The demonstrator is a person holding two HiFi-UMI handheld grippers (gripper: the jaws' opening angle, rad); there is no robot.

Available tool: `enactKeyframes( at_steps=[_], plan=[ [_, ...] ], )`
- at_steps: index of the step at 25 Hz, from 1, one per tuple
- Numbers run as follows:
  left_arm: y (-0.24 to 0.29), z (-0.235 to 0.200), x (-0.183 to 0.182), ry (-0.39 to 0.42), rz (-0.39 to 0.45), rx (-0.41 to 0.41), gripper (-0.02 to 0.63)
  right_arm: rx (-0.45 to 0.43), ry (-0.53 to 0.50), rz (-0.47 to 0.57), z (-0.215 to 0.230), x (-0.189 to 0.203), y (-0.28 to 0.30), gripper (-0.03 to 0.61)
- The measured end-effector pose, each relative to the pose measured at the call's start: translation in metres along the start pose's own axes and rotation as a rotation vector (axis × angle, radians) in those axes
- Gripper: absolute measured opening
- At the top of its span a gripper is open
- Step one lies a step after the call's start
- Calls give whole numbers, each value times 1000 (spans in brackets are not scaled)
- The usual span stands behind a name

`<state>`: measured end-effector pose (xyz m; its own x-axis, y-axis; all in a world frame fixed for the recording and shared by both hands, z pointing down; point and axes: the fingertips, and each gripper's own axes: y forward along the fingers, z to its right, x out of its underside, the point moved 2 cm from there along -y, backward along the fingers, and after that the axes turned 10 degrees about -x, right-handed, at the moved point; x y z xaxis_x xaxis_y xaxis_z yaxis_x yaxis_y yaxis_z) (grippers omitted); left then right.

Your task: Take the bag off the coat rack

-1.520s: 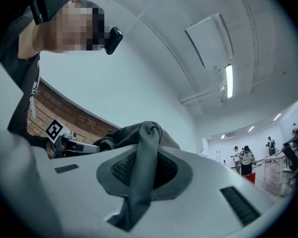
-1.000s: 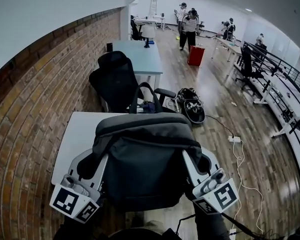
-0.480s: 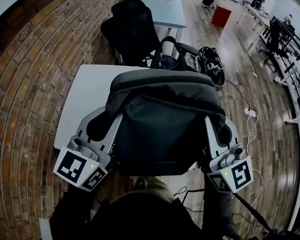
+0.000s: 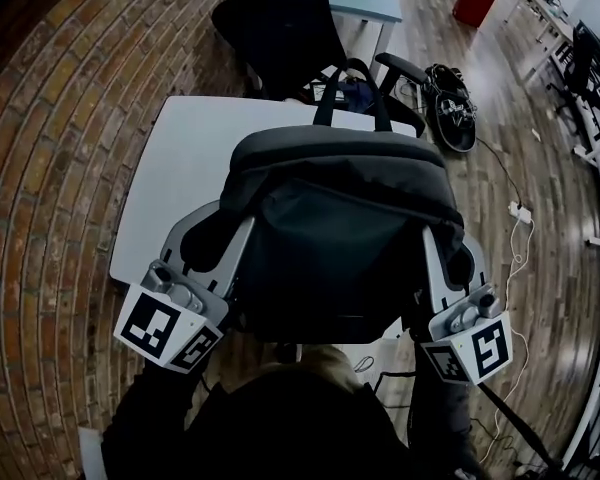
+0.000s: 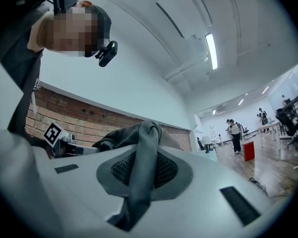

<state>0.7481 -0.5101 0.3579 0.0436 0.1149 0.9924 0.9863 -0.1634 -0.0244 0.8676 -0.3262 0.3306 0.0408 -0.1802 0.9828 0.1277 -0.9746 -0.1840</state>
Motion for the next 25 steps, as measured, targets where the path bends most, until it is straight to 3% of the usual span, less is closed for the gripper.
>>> enactKeyframes(
  at_steps=[15,25],
  plan=[
    [41,-24,12,-34,-29,-36,66,-13,41,-50,37,20,34,37],
    [63,-40,21,-57,-53,-106,97,-41,70,-74,60,34,56,37]
  ],
)
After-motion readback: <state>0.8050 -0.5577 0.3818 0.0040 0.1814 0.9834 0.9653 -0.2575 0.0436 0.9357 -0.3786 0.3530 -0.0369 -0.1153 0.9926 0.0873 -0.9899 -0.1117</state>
